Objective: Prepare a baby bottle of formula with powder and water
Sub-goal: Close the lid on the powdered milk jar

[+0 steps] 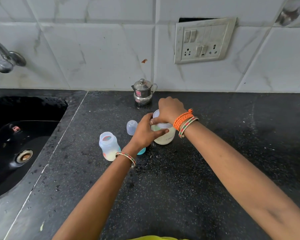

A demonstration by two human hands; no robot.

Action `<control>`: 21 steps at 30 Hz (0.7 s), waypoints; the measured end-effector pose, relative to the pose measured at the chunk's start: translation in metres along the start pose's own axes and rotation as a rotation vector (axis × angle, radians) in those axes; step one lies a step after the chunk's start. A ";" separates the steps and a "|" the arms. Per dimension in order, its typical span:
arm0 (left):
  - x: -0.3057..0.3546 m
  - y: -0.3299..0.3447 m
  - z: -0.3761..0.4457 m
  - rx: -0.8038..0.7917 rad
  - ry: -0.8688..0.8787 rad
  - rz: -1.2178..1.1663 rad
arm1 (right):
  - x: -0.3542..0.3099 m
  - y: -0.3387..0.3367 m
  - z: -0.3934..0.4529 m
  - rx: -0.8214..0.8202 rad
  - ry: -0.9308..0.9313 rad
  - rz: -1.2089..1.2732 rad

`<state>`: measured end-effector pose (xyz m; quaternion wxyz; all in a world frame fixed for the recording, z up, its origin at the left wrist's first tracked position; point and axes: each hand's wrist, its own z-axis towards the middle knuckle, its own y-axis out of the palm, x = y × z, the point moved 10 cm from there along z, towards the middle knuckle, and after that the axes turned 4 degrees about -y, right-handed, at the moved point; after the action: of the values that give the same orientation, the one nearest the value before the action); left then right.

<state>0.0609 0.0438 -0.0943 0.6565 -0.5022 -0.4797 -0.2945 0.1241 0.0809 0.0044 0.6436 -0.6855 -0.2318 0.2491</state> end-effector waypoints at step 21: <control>0.002 0.009 0.003 -0.086 -0.099 0.026 | 0.028 0.000 -0.003 -0.079 -0.016 0.044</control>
<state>0.0681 0.0492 -0.0957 0.6136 -0.5501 -0.4919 -0.2811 0.1472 0.0967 0.0030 0.6086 -0.7133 -0.2315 0.2593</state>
